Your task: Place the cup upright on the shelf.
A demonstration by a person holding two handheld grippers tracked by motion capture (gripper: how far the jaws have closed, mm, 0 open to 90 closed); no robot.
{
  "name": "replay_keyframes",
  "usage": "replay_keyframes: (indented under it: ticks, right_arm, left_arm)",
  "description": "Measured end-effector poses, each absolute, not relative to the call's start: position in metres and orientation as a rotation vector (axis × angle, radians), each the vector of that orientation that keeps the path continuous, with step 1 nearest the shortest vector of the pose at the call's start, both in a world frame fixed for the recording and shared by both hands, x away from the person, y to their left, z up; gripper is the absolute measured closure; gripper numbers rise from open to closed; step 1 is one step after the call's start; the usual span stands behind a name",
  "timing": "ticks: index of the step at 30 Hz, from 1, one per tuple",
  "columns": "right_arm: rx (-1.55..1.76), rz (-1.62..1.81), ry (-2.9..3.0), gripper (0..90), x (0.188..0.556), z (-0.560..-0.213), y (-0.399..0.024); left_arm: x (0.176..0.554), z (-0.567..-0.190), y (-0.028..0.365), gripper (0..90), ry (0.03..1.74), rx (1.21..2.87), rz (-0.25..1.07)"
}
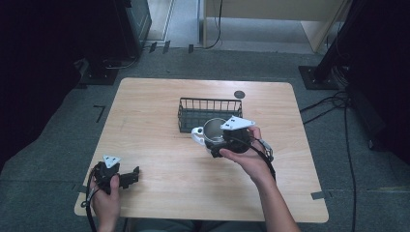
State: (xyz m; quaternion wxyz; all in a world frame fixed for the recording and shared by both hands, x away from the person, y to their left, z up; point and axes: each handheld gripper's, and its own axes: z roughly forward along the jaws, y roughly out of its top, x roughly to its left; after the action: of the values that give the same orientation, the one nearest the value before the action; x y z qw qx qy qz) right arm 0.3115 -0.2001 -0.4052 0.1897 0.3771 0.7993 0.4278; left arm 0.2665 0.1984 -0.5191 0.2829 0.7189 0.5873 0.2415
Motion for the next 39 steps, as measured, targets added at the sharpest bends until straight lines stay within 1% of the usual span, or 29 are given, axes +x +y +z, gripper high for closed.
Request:
replay_keyframes:
  ticks: [16, 28, 39]
  right_arm:
    - [1.041, 1.190, 2.216, 7.2, 0.337, -0.379, -0.199]
    - [1.063, 1.179, 2.185, 7.2, 0.364, -0.368, -0.202]
    - [1.098, 1.153, 2.167, 7.3, 0.392, -0.367, -0.207]
  left_arm:
    - [0.267, -0.519, 0.198, 0.0, 1.572, 1.926, 0.646]
    - [0.267, -0.519, 0.198, 0.0, 1.572, 1.926, 0.645]
    - [0.266, -0.519, 0.198, 0.0, 1.572, 1.927, 0.643]
